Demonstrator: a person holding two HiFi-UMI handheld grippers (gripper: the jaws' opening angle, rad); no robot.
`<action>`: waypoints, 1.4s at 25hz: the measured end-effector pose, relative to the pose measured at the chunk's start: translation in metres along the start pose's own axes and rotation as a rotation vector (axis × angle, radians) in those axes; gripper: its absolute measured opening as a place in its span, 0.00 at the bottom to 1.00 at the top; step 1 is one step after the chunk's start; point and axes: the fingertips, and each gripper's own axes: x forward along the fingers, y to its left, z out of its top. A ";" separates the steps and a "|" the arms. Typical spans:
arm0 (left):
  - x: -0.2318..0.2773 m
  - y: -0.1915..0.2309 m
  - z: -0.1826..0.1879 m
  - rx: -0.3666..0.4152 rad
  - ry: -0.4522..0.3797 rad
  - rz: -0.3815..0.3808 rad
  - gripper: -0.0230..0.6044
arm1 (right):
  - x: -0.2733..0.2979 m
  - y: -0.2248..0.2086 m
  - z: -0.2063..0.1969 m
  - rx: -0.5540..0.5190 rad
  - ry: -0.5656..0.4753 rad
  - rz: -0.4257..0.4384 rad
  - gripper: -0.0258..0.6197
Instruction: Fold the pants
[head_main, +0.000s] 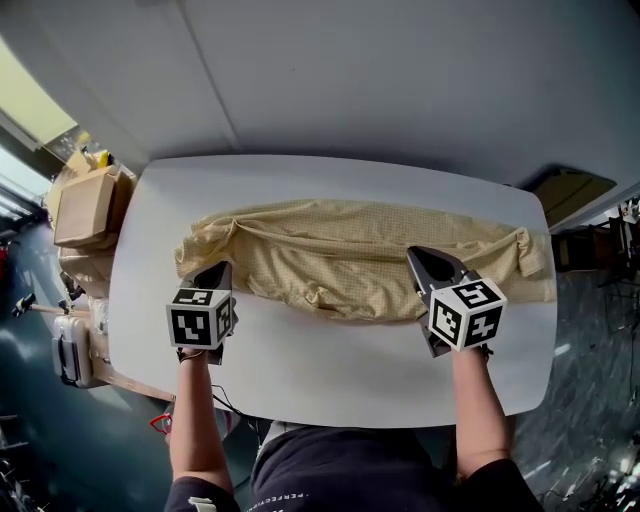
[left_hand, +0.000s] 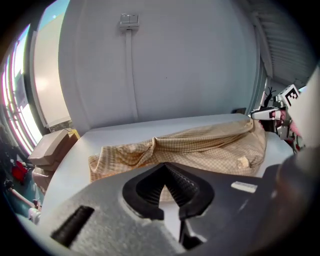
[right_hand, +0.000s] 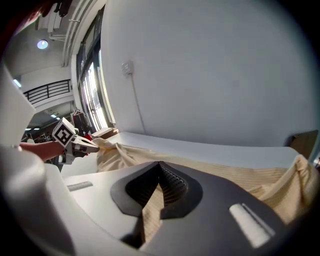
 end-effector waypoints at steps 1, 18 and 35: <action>0.004 -0.001 0.003 0.004 -0.006 -0.022 0.04 | 0.011 0.016 -0.003 -0.004 0.011 0.023 0.04; 0.061 -0.025 0.016 0.229 0.112 -0.293 0.03 | 0.109 0.096 -0.051 -0.048 0.318 0.162 0.04; 0.084 0.033 0.040 0.101 0.028 -0.166 0.03 | 0.172 0.036 -0.005 0.029 0.219 -0.013 0.04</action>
